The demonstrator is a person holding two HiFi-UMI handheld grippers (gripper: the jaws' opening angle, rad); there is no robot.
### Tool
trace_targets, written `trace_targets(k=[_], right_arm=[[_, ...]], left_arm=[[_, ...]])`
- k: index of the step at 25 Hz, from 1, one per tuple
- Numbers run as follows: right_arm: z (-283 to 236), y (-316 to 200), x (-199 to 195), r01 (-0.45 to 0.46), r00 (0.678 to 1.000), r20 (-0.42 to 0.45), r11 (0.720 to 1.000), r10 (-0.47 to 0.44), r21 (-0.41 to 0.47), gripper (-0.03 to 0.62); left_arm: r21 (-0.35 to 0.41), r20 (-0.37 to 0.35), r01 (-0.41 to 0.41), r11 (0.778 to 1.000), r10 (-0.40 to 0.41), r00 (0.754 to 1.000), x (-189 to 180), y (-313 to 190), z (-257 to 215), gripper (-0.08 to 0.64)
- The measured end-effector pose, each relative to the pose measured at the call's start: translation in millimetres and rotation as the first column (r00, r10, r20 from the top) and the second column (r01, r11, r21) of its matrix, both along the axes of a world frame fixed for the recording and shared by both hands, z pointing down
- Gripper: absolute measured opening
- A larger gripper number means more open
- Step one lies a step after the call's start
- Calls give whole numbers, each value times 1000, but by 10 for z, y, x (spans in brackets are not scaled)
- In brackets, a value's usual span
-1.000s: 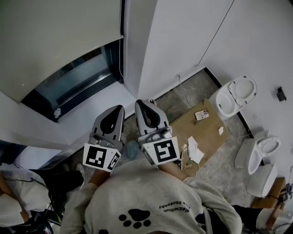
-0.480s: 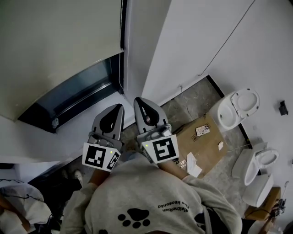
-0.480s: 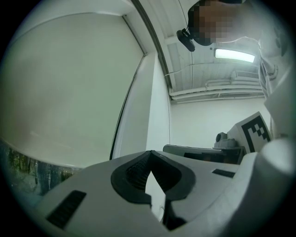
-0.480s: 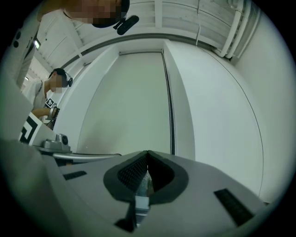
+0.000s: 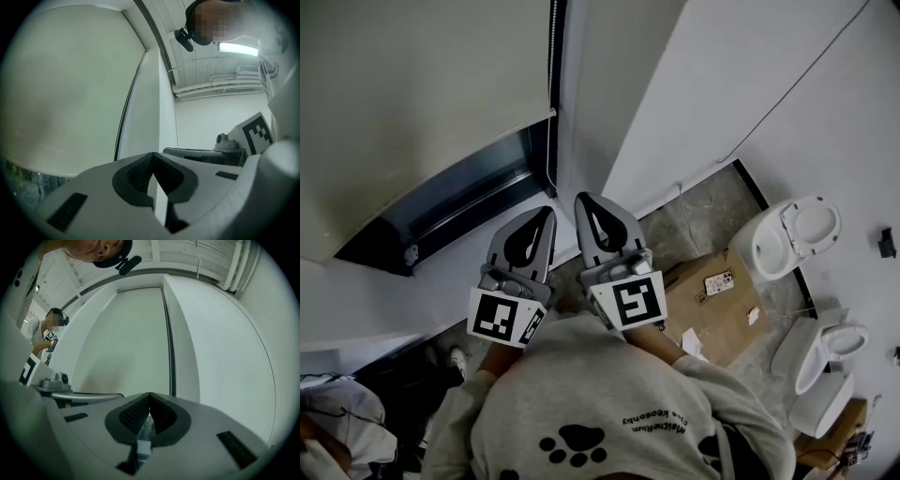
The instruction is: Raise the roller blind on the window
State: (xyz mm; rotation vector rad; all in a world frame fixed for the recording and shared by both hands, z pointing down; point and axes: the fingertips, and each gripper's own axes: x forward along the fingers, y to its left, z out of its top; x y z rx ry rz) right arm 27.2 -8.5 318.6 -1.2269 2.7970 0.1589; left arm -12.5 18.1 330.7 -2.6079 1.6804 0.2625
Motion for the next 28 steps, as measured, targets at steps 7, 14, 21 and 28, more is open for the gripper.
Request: trace_targets(k=[7, 14, 21, 28], right_arm=[[57, -200, -141, 7, 1000, -4, 1000, -7, 0, 9], [-18, -548, -225, -59, 998, -20, 998, 59, -6, 9], [-83, -879, -214, -147, 989, -13, 989, 147, -5, 9], [-53, -1089, -268, -195, 981, 14, 981, 195, 4, 8]], left_arm=[[3, -12, -48, 999, 48, 999, -68, -246, -12, 8], [6, -9, -119, 993, 119, 993, -152, -628, -113, 8], [10, 3, -207, 978, 206, 978, -179, -1015, -211, 8], [-9, 23, -272, 962, 272, 962, -208, -1320, -143, 8]])
